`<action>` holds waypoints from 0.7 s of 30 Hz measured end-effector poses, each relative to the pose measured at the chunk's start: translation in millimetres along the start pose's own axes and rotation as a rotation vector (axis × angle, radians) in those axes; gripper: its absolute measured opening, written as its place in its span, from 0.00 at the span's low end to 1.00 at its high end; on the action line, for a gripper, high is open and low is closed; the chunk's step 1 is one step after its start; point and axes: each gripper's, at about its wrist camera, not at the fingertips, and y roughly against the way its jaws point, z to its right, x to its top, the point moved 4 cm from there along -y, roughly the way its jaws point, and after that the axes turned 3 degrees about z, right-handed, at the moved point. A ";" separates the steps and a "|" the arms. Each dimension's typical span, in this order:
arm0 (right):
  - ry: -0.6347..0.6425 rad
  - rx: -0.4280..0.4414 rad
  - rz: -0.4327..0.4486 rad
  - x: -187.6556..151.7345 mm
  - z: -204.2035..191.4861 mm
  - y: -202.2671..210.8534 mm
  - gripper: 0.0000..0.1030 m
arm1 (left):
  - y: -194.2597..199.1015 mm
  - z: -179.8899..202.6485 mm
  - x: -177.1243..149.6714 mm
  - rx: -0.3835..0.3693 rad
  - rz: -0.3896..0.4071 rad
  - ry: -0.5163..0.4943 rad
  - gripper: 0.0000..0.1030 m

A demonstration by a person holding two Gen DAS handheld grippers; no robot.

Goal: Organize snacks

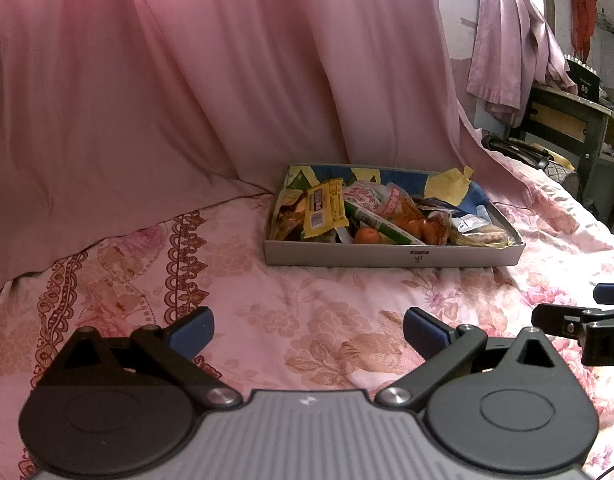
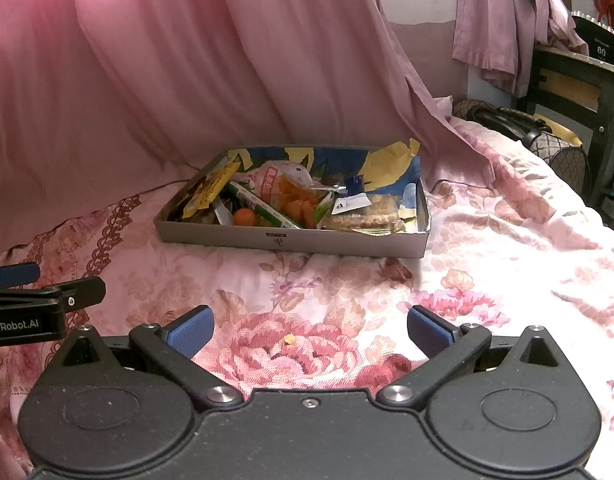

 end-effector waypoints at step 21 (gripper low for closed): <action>-0.001 -0.001 -0.004 -1.1 -0.5 -0.8 0.99 | -0.7 0.0 -0.2 0.000 -0.001 0.001 1.00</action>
